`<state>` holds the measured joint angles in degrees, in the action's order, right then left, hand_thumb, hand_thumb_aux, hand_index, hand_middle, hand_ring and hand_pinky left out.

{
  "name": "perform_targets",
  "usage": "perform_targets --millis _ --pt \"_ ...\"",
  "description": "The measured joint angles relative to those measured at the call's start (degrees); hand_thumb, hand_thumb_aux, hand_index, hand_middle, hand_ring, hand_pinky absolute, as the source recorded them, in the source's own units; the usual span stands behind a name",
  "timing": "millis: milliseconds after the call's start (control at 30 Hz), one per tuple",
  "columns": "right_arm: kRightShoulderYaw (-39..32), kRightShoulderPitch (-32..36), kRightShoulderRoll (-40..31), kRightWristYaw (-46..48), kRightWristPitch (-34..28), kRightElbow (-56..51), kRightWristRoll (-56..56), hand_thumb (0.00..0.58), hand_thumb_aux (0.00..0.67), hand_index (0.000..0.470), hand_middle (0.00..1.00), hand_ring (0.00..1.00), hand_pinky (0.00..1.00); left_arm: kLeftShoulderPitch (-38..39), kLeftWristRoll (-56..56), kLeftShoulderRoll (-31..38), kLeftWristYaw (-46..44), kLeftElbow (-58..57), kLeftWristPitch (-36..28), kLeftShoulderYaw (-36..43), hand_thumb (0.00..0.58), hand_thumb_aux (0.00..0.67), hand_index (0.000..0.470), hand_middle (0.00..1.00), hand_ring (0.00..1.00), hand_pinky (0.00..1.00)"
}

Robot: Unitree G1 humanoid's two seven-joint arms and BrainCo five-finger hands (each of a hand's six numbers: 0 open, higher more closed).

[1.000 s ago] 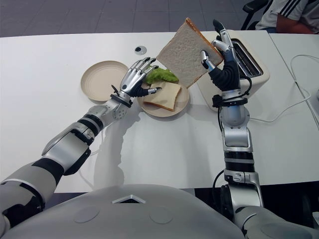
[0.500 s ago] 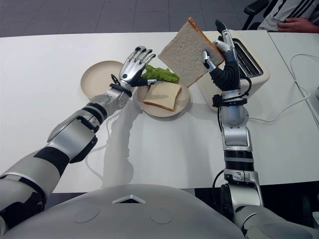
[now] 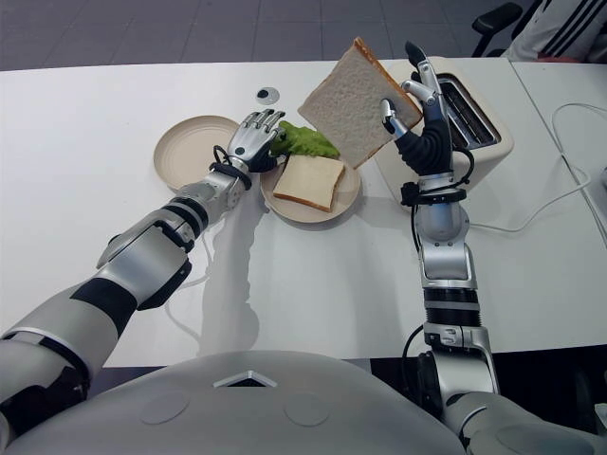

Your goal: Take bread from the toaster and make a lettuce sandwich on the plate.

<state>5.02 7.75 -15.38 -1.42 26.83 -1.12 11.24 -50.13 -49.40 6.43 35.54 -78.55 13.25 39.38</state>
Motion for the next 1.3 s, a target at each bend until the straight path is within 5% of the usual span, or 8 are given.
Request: perform_targets --millis 133,167,200,667,700,1300 --pt "-0.1 -0.3 0.2 0.2 0.0 0.0 0.0 0.58 0.67 0.47 0.0 0.0 0.0 0.0 1.3 -0.5 0.3 0.0 1.0 -1.9 0.528 0.47 0.33 0.0 0.0 0.0" --pt "-0.1 -0.3 0.2 0.3 0.0 0.0 0.0 0.58 0.67 0.47 0.01 0.01 0.01 0.0 1.3 -0.5 0.3 0.0 1.2 -2.1 0.575 0.607 0.426 0.0 0.0 0.0" --pt "-0.1 -0.4 0.2 0.4 0.0 0.0 0.0 0.58 0.67 0.47 0.01 0.01 0.01 0.0 1.7 -0.5 0.4 0.0 1.4 -2.3 0.58 0.67 0.47 0.0 0.0 0.0" --pt "-0.2 -0.4 0.3 0.5 0.1 -0.6 0.0 0.58 0.67 0.47 0.01 0.01 0.01 0.0 2.3 -1.1 -0.4 0.0 2.4 -3.8 0.58 0.67 0.47 0.0 0.0 0.0" --pt "-0.2 -0.4 0.3 0.5 0.1 -0.7 0.0 0.58 0.67 0.47 0.01 0.01 0.01 0.0 2.3 -1.1 -0.3 0.0 2.5 -3.9 0.0 0.0 0.0 0.0 0.0 0.0" --pt "-0.1 -0.7 0.3 0.5 1.1 -1.5 0.0 0.58 0.67 0.47 0.01 0.01 0.01 -1.0 2.2 -3.4 -1.6 -0.1 0.7 -2.7 0.0 0.0 0.0 0.0 0.0 0.0"
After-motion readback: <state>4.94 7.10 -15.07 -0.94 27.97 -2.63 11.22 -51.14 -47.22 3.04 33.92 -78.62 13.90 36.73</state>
